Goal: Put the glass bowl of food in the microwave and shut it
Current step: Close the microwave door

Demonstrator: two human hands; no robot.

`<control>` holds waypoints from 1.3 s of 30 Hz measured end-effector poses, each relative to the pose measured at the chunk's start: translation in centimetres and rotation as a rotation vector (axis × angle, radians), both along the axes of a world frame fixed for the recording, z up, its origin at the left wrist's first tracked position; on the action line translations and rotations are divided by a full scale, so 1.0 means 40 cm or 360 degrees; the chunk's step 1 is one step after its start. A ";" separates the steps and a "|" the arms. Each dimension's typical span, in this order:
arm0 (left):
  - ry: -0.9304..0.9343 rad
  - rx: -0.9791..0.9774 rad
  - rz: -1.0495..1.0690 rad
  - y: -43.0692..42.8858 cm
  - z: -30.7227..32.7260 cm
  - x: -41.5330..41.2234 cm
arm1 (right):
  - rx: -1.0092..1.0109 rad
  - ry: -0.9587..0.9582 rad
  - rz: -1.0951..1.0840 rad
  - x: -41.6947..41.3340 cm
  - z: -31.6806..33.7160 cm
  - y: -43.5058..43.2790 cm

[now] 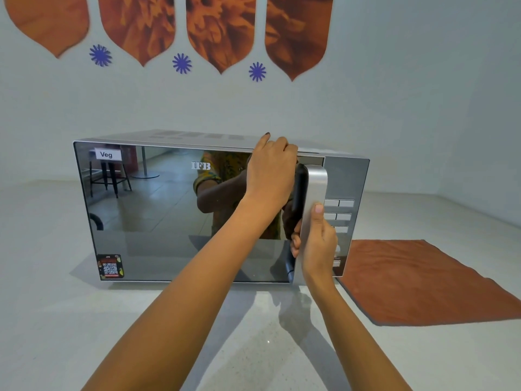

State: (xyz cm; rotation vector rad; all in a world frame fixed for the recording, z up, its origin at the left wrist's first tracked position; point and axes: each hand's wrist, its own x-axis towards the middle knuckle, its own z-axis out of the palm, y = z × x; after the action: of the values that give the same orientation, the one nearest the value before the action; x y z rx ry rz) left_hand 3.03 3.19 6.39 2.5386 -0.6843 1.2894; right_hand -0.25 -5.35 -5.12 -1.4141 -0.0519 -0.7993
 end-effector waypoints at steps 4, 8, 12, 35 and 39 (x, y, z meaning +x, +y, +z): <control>0.0005 -0.0058 -0.0003 -0.004 -0.002 0.002 | 0.0055 0.0012 -0.0021 0.000 0.005 0.007; 0.0020 -0.0100 -0.0015 -0.009 -0.001 0.005 | 0.0057 0.0013 -0.0047 -0.001 0.008 0.009; -0.0003 -0.0173 -0.0042 -0.012 -0.004 0.008 | 0.0059 0.0012 -0.0052 0.001 0.008 0.009; -0.0043 -0.0275 -0.0088 -0.011 -0.010 0.015 | 0.0015 -0.0051 -0.0184 0.016 0.005 0.016; -0.0040 -0.0275 -0.0082 -0.012 -0.011 0.017 | 0.0002 -0.0054 -0.0204 0.019 0.003 0.015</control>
State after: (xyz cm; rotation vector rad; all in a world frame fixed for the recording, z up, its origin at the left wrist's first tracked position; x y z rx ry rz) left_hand 3.70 2.72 5.96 2.3559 -0.6106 1.3051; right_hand 0.50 -4.73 -5.01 -1.4134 0.0132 -0.9291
